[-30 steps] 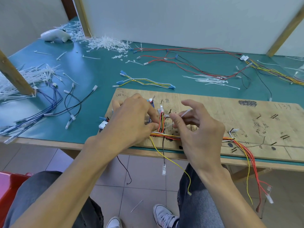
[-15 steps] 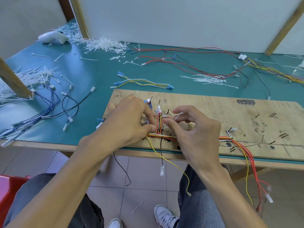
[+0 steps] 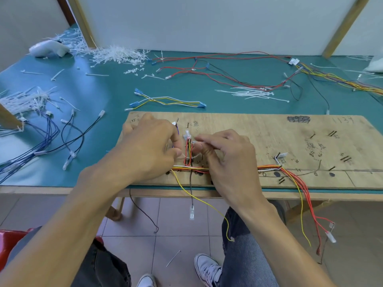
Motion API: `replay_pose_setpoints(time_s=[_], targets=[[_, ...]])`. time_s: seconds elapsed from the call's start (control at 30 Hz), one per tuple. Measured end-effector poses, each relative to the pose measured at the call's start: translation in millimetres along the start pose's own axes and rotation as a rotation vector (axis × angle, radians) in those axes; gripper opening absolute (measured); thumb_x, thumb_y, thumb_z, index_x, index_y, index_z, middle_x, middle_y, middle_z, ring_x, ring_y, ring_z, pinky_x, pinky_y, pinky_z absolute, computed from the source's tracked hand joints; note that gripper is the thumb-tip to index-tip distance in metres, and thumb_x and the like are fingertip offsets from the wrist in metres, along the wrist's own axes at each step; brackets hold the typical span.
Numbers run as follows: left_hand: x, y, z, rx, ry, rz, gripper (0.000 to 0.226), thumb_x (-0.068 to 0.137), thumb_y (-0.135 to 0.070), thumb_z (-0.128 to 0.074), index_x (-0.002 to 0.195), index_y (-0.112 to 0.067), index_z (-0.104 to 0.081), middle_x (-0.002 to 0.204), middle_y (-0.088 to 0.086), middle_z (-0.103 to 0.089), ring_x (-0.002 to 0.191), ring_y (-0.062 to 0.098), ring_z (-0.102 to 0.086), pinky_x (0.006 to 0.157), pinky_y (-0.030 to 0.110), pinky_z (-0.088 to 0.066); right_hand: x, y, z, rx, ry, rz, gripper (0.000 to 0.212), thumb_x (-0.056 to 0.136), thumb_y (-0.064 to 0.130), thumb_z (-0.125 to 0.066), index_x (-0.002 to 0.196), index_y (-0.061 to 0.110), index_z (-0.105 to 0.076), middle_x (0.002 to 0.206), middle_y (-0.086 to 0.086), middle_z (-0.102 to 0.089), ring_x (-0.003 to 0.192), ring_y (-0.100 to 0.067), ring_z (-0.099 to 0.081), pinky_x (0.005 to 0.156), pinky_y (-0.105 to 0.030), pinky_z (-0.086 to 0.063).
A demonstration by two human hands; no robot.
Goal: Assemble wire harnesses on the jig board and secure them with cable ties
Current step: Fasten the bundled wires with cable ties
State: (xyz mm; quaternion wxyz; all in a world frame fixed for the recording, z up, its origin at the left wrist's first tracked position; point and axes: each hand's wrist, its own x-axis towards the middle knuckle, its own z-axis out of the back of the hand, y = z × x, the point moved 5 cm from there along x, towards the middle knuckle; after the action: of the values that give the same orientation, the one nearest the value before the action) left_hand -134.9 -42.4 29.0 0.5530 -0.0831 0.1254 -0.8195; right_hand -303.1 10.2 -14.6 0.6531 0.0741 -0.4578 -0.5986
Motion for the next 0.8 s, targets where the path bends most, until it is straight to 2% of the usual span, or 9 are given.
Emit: replay_pose_setpoints(time_s=[0.07,0.13,0.2,0.27,0.4,0.47,0.67,0.8], targets=[[-3,1,4,-0.077,-0.019,-0.059,0.016,0.092,-0.032,-0.074,0.079,-0.034,-0.066,0.093,-0.016,-0.061,0.106,0.008,-0.045,0.09,0.037,-0.035,1,2,0,0.014,-0.014,0.042,0.017,0.098,0.038,-0.073,0.112,0.034,-0.082,0.09,0.009,-0.071,0.093,-0.02,-0.064,0.087,-0.043,-0.048],[-7,-3,5,-0.213,-0.043,-0.144,0.013,0.092,-0.026,-0.075,0.082,-0.032,-0.069,0.086,-0.014,-0.068,0.092,0.003,-0.059,0.087,0.028,-0.045,2,4,0,0.023,-0.012,0.102,0.014,0.097,0.038,-0.075,0.107,0.034,-0.083,0.085,0.014,-0.073,0.089,-0.018,-0.064,0.082,-0.05,-0.049],[-11,-7,3,-0.276,-0.086,-0.194,0.013,0.092,-0.019,-0.076,0.084,-0.028,-0.07,0.08,-0.014,-0.07,0.082,-0.003,-0.062,0.077,0.009,-0.042,3,4,-2,0.005,0.003,0.137,0.012,0.097,0.038,-0.075,0.106,0.035,-0.082,0.09,0.016,-0.077,0.088,-0.02,-0.063,0.08,-0.052,-0.047],[-13,-7,0,-0.32,-0.125,-0.219,0.013,0.092,-0.015,-0.076,0.086,-0.026,-0.07,0.078,-0.014,-0.071,0.077,-0.009,-0.06,0.071,0.005,-0.039,3,1,-3,-0.007,0.004,0.136,0.011,0.097,0.037,-0.076,0.106,0.037,-0.082,0.093,0.016,-0.075,0.088,-0.019,-0.062,0.081,-0.053,-0.044],[-9,-5,-8,-0.46,-0.091,-0.219,0.011,0.092,-0.031,-0.077,0.085,-0.029,-0.069,0.077,-0.011,-0.075,0.072,0.007,-0.066,0.064,0.02,-0.047,3,-3,-5,0.121,0.009,0.088,0.017,0.094,0.027,-0.081,0.11,0.031,-0.083,0.09,0.013,-0.073,0.083,-0.013,-0.068,0.08,-0.055,-0.05],[-6,-4,-10,-0.485,-0.095,-0.212,0.013,0.09,-0.031,-0.08,0.085,-0.029,-0.069,0.075,-0.012,-0.075,0.074,0.008,-0.07,0.068,0.026,-0.053,2,-2,-2,0.134,-0.006,0.078,0.018,0.091,0.026,-0.083,0.109,0.028,-0.083,0.091,0.013,-0.076,0.082,-0.008,-0.07,0.082,-0.054,-0.051],[0,8,-18,-0.645,-0.066,-0.112,0.016,0.086,-0.014,-0.084,0.09,-0.023,-0.073,0.074,-0.01,-0.078,0.071,0.008,-0.075,0.064,0.013,-0.051,0,-1,4,0.181,-0.025,0.015,0.016,0.086,0.025,-0.087,0.101,0.029,-0.084,0.092,0.018,-0.079,0.088,0.0,-0.072,0.092,-0.05,-0.049],[-2,10,-19,-0.692,-0.061,-0.128,0.017,0.087,-0.006,-0.081,0.085,-0.023,-0.077,0.075,-0.008,-0.078,0.072,0.01,-0.077,0.07,0.017,-0.056,1,1,3,0.14,-0.011,0.027,0.01,0.088,0.026,-0.085,0.097,0.031,-0.083,0.092,0.02,-0.079,0.088,-0.001,-0.071,0.093,-0.046,-0.046]])
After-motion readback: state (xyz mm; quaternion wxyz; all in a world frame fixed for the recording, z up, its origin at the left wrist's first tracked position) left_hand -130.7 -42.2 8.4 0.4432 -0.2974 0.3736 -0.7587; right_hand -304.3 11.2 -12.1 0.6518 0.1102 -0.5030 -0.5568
